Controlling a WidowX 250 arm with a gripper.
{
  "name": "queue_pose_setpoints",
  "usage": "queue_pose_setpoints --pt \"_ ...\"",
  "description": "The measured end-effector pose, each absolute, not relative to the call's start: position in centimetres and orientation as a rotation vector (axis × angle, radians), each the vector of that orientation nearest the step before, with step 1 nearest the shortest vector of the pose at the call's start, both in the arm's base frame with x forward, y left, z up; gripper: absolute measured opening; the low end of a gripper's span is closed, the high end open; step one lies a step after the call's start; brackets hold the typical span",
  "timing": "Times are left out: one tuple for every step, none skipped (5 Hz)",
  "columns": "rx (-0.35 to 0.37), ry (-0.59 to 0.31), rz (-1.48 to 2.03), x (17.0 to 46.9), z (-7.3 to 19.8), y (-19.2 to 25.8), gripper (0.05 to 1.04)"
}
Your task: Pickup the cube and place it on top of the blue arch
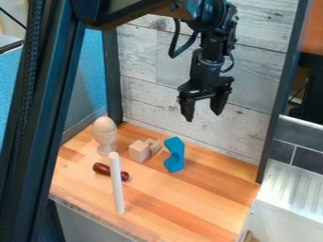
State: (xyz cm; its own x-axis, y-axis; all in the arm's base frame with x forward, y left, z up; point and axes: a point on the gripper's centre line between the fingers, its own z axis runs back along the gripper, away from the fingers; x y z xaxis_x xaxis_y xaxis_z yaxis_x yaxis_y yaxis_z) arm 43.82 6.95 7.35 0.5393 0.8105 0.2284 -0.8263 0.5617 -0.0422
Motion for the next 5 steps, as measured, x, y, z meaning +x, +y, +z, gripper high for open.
queue_pose_setpoints --pt "0.088 -0.184 0.978 43.5 5.3 6.9 1.001" --pt "0.076 -0.170 1.012 43.5 5.3 7.2 1.000" --pt "0.076 -0.174 1.082 43.3 5.8 9.2 1.000" --pt "0.080 -0.182 1.131 43.4 6.1 10.4 1.000" --pt "0.097 -0.156 1.206 43.6 4.3 12.3 1.000"
